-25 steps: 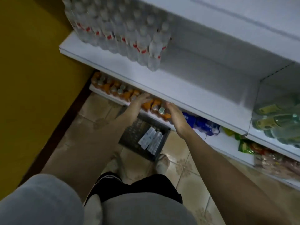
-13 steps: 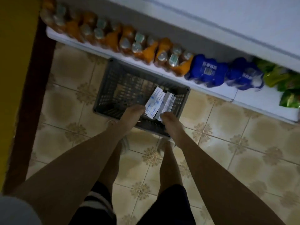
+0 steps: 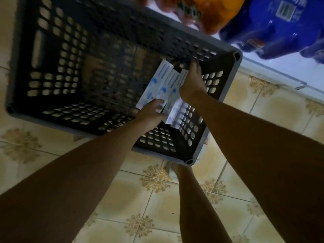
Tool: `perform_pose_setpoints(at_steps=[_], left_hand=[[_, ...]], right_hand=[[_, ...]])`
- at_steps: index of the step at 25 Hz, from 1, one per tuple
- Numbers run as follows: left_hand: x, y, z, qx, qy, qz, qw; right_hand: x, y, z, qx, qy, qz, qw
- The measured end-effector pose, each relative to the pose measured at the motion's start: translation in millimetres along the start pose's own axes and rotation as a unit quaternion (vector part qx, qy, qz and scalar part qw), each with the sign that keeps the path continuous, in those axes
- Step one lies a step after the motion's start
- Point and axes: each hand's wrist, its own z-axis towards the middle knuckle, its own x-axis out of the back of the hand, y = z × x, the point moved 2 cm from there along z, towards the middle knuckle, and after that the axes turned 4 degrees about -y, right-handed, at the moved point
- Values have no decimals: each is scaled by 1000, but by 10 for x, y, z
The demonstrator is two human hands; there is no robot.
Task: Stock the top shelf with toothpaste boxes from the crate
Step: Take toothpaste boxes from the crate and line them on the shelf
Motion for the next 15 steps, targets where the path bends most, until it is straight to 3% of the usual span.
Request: perform_pose_setpoints(at_steps=[2, 5, 6, 7, 9, 11, 15], left_hand=[[-135, -23, 121, -8, -10, 31, 999], [-268, -81, 153, 15, -34, 47, 998], [-288, -113, 156, 22, -38, 49, 998], [-284, -141, 167, 27, -36, 49, 998], [-251, -168, 204, 22, -29, 41, 999], [-224, -162, 278, 14, -13, 9, 1000], [-141, -63, 450, 7, 122, -104, 987]], right_hand=[[-114, 104, 172, -5, -12, -32, 999], [-270, 230, 261, 16, -38, -250, 967], [-274, 237, 281, 34, -32, -276, 960], [-240, 222, 313, 39, -21, -241, 969], [-138, 188, 430, -39, -36, -9, 999], [-78, 91, 461, -94, -99, 172, 976], [-92, -190, 225, -72, -201, 241, 947]])
